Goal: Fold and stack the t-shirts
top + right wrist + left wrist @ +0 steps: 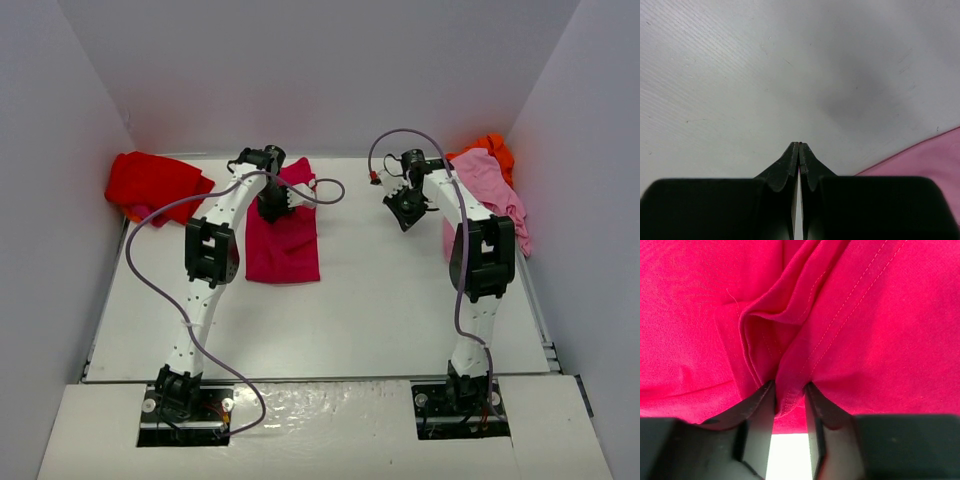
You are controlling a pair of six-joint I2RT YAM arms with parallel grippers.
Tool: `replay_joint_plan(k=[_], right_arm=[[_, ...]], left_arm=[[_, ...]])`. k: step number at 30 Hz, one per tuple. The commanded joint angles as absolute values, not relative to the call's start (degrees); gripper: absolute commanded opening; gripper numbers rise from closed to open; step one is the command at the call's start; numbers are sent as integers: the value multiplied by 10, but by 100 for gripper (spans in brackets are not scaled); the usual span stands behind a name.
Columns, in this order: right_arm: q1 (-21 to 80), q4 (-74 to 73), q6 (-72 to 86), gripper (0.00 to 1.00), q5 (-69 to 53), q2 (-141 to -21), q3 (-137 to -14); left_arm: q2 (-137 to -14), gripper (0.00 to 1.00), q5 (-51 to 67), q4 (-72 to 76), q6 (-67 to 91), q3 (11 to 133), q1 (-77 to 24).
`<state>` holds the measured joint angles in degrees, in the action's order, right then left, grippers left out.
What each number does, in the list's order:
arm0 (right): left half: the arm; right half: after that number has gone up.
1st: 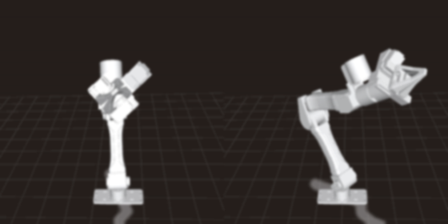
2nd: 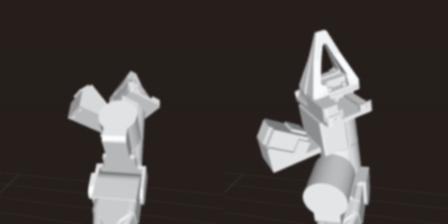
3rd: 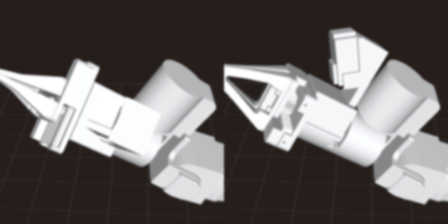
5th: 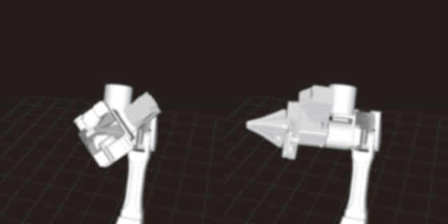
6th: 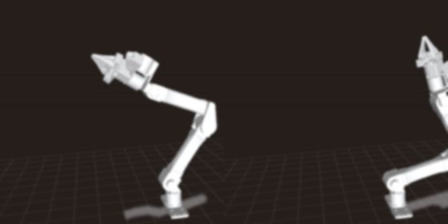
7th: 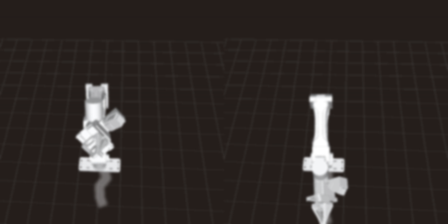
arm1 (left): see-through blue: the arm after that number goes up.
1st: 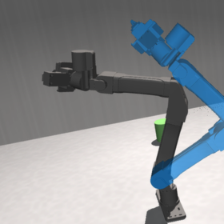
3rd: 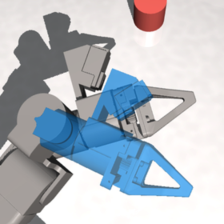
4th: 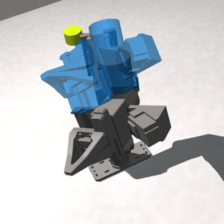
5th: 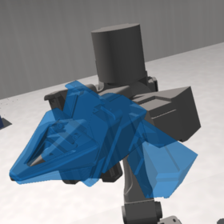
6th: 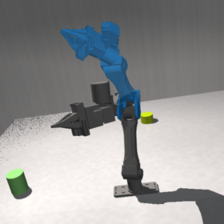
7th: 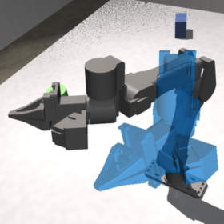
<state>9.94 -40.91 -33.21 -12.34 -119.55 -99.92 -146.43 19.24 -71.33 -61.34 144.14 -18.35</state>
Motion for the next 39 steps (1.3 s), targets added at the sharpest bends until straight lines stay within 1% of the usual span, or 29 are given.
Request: replay_joint_plan(k=[1, 15, 22, 30, 34, 37, 38, 39], right_arm=[[105, -410, -328, 0, -131, -1194, -1018], [106, -403, -333, 0, -122, -1175, -992], [106, -397, -336, 0, -125, -1177, -988], [111, -397, -335, 0, -121, -1181, -987], [111, -396, -336, 0, -121, -1181, -985], [112, -396, -329, 0, -128, -1193, -997], [114, -396, -328, 0, -128, -1195, -998], [118, -396, -328, 0, -126, -1196, -998]], left_arm=[[-1440, 0, 189, -702, -632, 1474, -184], [-1419, 0, 171, -681, -623, 1472, -165], [-1366, 0, 172, -684, -632, 1447, -134], [-1393, 0, 177, -685, -616, 1479, -113], [-1380, 0, 184, -636, -605, 1451, -102], [-1409, 0, 157, -599, -588, 1458, -102], [-1427, 3, 148, -601, -583, 1480, -103], [-1452, 12, 142, -604, -573, 1498, -102]])
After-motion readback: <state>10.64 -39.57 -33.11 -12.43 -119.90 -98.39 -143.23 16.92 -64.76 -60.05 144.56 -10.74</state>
